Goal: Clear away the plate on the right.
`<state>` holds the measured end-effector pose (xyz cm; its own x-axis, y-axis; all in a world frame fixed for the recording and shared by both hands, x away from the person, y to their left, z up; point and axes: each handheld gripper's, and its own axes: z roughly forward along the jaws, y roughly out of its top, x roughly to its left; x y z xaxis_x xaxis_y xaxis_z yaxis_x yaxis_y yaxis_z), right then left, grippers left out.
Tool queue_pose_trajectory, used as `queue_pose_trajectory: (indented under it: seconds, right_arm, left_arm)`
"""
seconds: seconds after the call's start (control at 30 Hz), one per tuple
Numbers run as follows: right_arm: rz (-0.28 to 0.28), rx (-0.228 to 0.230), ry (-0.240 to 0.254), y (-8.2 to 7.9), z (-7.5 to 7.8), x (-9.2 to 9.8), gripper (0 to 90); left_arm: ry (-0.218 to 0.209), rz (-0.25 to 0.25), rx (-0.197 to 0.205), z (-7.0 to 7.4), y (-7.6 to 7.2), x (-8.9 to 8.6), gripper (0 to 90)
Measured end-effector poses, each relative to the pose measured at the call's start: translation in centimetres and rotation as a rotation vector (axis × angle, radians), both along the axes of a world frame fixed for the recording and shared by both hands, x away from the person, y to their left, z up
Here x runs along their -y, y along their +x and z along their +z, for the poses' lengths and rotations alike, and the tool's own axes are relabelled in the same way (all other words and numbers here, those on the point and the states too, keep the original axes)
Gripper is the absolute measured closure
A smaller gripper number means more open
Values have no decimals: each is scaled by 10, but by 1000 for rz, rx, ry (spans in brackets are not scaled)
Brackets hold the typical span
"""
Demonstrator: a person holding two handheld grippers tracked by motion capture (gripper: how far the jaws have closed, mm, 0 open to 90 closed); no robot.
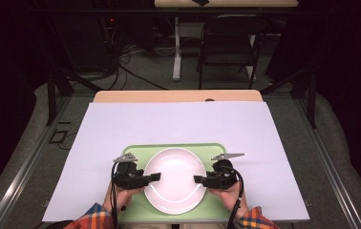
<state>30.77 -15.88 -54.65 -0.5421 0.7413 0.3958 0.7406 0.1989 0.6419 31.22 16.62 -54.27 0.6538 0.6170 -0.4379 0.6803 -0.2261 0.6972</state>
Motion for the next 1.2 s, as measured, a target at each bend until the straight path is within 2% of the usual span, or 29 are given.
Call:
queue_pose_trajectory:
  seconds: [0.23,0.37,0.77,0.87,1.0,1.07,1.1,1.17,1.2]
  right_arm:
    - [-4,-7,-8,1,-2,-1,579]
    - [-4,-13,-17,2,-5,-2,570]
    - [-9,-9,-50,0,-2,-3,569]
    - [-10,-10,-53,0,-2,-3,568]
    - [-10,-12,-57,0,-3,-4,565]
    - [-12,-16,-66,0,-3,-4,562]
    - [-14,-19,-68,0,-4,-4,560]
    - [-17,-18,-62,0,-4,-4,561]
    - [-16,-20,-74,0,-4,-4,556]
  left_arm:
    - [1,9,-12,-3,1,1,605]
    - [22,6,-22,-5,3,3,580]
    - [35,1,-18,-8,7,7,530]
    - [69,0,-18,-10,8,11,480]
    - [85,4,-28,-12,9,12,439]
    - [134,22,-12,-12,9,14,388]
    - [147,20,-4,-13,9,14,389]
    - [153,21,0,-13,9,15,387]
    - [161,21,4,-12,9,15,383]
